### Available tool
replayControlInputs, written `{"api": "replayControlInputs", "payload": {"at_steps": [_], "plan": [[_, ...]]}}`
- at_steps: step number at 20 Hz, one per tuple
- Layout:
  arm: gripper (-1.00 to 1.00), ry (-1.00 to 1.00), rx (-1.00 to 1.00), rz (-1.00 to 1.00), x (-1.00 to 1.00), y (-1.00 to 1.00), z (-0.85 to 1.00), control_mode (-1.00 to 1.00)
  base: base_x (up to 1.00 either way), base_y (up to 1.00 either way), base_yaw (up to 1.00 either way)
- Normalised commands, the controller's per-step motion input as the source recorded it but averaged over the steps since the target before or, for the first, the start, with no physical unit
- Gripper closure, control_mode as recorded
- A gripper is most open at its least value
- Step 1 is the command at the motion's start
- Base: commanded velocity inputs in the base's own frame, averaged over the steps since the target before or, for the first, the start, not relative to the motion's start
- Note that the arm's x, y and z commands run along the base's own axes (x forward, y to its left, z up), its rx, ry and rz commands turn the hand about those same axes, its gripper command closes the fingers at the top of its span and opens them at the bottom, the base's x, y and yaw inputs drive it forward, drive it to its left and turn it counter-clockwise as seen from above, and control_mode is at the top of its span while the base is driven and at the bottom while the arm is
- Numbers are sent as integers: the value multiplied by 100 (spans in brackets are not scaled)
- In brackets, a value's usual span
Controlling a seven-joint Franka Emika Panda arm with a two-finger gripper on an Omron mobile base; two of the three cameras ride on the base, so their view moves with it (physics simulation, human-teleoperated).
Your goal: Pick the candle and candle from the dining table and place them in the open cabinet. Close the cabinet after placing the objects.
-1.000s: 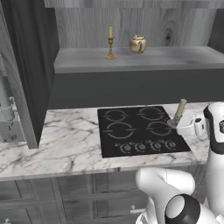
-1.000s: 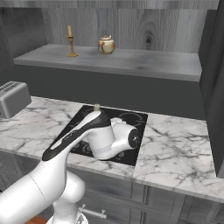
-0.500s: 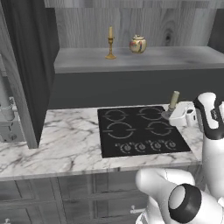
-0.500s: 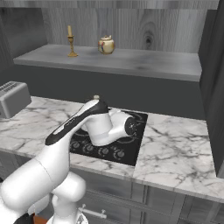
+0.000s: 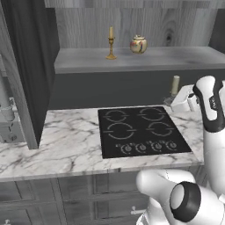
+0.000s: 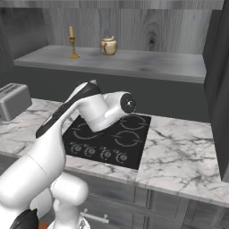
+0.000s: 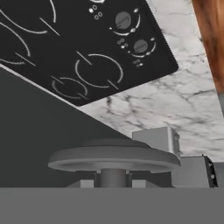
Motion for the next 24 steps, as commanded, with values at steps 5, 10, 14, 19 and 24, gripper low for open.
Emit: {"api": "replayControlInputs", "payload": {"at_steps": [5, 10, 14, 19, 24], "plan": [[100, 0, -9, -3, 0, 0, 63, -100, 0, 0, 0], [100, 0, -2, -2, 0, 0, 51, -100, 0, 0, 0], [100, 0, 1, -4, 0, 0, 50, -100, 0, 0, 0], [100, 0, 1, -8, 0, -1, 44, -100, 0, 0, 0], [100, -3, 2, -7, -2, -17, 19, -100, 0, 0, 0]]}}
